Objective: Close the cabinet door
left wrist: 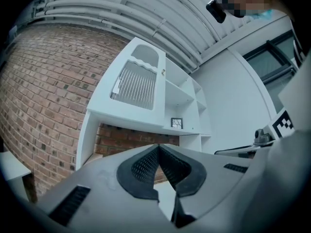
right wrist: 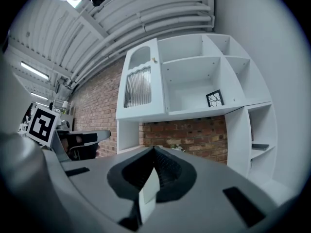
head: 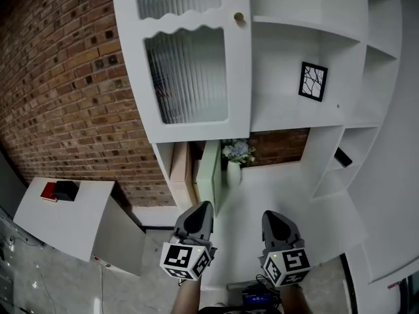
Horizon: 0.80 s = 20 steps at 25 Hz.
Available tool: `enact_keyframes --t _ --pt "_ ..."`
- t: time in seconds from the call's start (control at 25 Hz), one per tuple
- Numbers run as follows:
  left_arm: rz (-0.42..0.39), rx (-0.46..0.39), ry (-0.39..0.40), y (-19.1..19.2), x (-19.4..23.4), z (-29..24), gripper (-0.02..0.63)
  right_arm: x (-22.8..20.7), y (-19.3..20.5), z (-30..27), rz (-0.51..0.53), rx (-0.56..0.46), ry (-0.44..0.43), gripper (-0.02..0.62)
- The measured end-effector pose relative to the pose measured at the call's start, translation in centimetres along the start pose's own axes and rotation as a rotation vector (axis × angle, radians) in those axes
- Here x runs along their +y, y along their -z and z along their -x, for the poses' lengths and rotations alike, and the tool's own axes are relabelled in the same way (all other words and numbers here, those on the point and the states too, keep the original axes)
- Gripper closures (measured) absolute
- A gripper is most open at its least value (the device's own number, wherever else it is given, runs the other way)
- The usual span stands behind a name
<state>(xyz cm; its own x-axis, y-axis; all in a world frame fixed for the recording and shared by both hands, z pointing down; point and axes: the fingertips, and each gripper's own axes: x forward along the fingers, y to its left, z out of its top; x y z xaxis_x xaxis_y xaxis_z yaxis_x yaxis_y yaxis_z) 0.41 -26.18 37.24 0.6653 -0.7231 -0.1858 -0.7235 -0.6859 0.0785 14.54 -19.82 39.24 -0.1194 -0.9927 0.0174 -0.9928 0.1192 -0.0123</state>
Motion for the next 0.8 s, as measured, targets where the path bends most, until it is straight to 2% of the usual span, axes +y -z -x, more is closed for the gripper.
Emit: enact_keyframes --t 0.8 --pt "0.005 0.022 -0.010 1.4 0.5 -1.4 0.594 -1.4 0.6 -1.2 0.014 0.020 0.009 0.595"
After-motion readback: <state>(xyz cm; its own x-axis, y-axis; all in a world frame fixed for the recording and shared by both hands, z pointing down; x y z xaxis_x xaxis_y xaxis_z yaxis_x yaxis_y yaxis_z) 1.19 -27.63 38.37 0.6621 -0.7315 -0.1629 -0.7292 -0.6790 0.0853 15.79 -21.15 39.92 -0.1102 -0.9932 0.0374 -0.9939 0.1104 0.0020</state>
